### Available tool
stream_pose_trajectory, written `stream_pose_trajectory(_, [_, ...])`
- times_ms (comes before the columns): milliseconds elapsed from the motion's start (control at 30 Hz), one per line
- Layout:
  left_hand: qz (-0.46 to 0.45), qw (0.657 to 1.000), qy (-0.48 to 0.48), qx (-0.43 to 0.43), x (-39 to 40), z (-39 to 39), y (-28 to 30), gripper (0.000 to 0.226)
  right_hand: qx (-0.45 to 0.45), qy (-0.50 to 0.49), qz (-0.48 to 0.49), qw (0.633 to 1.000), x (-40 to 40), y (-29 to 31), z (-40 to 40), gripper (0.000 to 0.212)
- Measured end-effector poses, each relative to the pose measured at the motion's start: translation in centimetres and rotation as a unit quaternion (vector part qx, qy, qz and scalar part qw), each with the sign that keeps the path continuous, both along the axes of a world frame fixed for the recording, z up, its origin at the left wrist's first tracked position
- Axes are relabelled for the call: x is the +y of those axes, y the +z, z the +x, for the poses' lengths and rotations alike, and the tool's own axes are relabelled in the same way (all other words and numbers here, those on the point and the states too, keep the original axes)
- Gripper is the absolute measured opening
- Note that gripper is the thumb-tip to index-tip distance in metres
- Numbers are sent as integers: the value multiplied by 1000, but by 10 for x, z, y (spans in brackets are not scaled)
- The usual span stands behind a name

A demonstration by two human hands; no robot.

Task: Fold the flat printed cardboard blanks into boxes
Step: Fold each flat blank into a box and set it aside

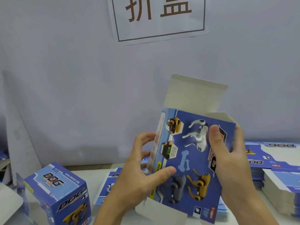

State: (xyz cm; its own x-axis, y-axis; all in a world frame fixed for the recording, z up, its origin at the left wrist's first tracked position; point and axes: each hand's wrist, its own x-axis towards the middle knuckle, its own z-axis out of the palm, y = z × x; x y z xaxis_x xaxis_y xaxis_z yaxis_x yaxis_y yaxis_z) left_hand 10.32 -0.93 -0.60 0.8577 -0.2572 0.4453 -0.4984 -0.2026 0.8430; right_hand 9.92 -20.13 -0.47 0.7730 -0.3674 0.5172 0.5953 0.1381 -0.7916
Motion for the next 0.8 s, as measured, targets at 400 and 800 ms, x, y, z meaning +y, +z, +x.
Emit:
stream_pose_trajectory(400, [-194,972,69,-111,-20,-14,25,40,-6,157,-107,982,15,12,-19,39])
stream_pose_trajectory(800, [-244,961,44,-123,-23,-20,24,58,16,67,-102,992,22,26,-24,44])
